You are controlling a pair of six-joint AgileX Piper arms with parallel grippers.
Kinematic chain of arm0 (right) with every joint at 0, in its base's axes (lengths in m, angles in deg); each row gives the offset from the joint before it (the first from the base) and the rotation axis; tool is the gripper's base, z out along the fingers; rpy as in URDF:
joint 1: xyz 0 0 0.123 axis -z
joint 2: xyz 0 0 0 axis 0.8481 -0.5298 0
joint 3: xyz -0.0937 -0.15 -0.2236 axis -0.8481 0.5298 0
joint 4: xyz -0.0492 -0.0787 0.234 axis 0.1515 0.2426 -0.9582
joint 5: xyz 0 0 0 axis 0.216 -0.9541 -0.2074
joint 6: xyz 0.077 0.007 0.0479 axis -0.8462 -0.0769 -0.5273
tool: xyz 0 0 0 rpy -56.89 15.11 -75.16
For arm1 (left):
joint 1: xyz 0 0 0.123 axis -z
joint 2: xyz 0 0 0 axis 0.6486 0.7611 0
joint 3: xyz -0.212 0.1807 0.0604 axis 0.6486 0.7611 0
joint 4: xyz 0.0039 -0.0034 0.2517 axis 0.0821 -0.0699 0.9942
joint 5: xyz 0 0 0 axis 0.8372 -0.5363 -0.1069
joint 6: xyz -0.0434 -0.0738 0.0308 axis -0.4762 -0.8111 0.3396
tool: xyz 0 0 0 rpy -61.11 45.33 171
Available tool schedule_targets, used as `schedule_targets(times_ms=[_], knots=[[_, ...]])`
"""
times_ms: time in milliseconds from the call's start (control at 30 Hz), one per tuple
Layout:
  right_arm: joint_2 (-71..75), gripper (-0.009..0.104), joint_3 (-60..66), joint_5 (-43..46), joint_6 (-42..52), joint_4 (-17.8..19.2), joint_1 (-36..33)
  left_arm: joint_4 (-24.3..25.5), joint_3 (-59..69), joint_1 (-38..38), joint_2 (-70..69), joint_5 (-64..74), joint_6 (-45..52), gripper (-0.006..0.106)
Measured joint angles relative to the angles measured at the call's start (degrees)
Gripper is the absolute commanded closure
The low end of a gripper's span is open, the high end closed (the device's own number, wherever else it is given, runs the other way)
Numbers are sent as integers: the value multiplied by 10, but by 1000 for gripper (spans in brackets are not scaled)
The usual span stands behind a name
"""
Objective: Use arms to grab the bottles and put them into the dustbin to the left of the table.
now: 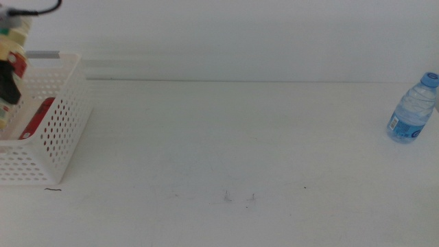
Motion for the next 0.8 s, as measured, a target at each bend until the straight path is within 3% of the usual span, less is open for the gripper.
schedule_targets(times_ms=[233, 400, 500, 800], knots=[[0, 7, 0, 0, 0, 0, 0, -1, -5, 0, 72, -26, 25, 99], [0, 7, 0, 0, 0, 0, 0, -1, -6, 0, 97, -36, 25, 87], [0, 7, 0, 0, 0, 3, 0, -1, -7, 0, 109, -39, 27, 72], [0, 7, 0, 0, 0, 3, 0, -14, -8, 0, 120, -47, 36, 10]])
